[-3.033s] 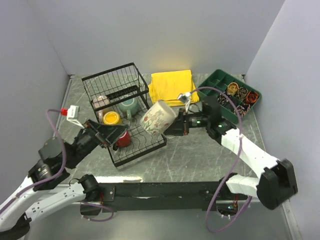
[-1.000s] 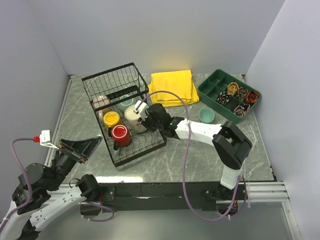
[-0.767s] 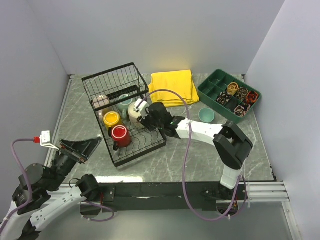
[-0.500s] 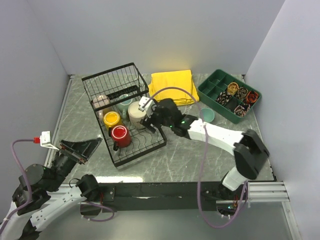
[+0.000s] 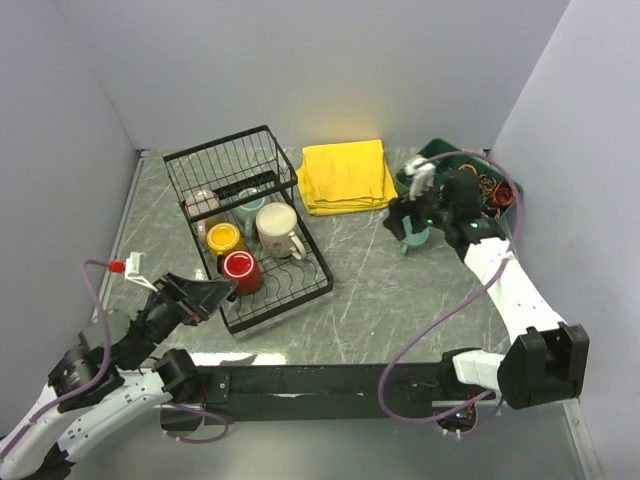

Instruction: Load the cups into the dish rack

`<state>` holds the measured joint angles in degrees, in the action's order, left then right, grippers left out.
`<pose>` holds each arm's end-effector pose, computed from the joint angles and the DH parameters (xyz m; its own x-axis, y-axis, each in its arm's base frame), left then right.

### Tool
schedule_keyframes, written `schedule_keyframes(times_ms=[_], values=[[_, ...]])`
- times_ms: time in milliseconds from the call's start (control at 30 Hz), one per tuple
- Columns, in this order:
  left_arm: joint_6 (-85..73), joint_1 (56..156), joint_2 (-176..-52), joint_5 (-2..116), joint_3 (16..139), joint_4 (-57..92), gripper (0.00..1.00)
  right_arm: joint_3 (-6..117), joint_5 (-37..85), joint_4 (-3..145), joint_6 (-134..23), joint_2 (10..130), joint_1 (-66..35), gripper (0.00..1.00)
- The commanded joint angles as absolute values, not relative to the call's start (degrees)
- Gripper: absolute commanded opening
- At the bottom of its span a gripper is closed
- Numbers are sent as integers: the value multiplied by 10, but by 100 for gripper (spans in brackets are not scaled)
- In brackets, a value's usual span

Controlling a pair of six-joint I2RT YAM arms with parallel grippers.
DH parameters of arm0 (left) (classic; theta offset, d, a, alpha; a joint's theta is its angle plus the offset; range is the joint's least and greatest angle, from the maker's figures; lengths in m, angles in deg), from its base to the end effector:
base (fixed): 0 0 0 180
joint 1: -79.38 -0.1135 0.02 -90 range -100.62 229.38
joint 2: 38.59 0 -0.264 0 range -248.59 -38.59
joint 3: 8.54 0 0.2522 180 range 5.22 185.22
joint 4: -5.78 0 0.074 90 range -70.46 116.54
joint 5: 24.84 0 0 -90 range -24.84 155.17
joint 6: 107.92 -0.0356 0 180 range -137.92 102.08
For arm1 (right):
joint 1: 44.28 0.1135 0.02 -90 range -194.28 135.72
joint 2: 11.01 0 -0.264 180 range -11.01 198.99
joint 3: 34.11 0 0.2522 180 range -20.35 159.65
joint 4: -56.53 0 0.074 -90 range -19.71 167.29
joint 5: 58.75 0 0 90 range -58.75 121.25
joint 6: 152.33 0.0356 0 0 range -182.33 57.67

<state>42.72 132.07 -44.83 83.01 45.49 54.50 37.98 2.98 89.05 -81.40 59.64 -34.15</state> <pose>0.0298 -0.0211 0.3272 -0.5028 -0.7090 -0.4946 0.2715 0.4136 -0.8690 0.2676 0.0649 0.3145 -0.2992 -0.3458 -0.8893 -0.6898 0.7223 -0.0487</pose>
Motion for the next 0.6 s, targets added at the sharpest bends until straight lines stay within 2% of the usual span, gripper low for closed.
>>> schedule_keyframes(times_ms=[0, 100, 333, 567], values=[[409, 1319, -477, 803, 450, 501, 98, 340, 62, 886, -665, 576, -447, 86], [417, 1320, -486, 795, 435, 482, 98, 327, 71, 874, -622, 595, -512, 84], [469, 1320, -456, 769, 364, 412, 98, 364, 110, 895, -555, 690, -528, 79], [488, 1319, -430, 776, 340, 415, 98, 408, 120, 899, -550, 792, -528, 64]])
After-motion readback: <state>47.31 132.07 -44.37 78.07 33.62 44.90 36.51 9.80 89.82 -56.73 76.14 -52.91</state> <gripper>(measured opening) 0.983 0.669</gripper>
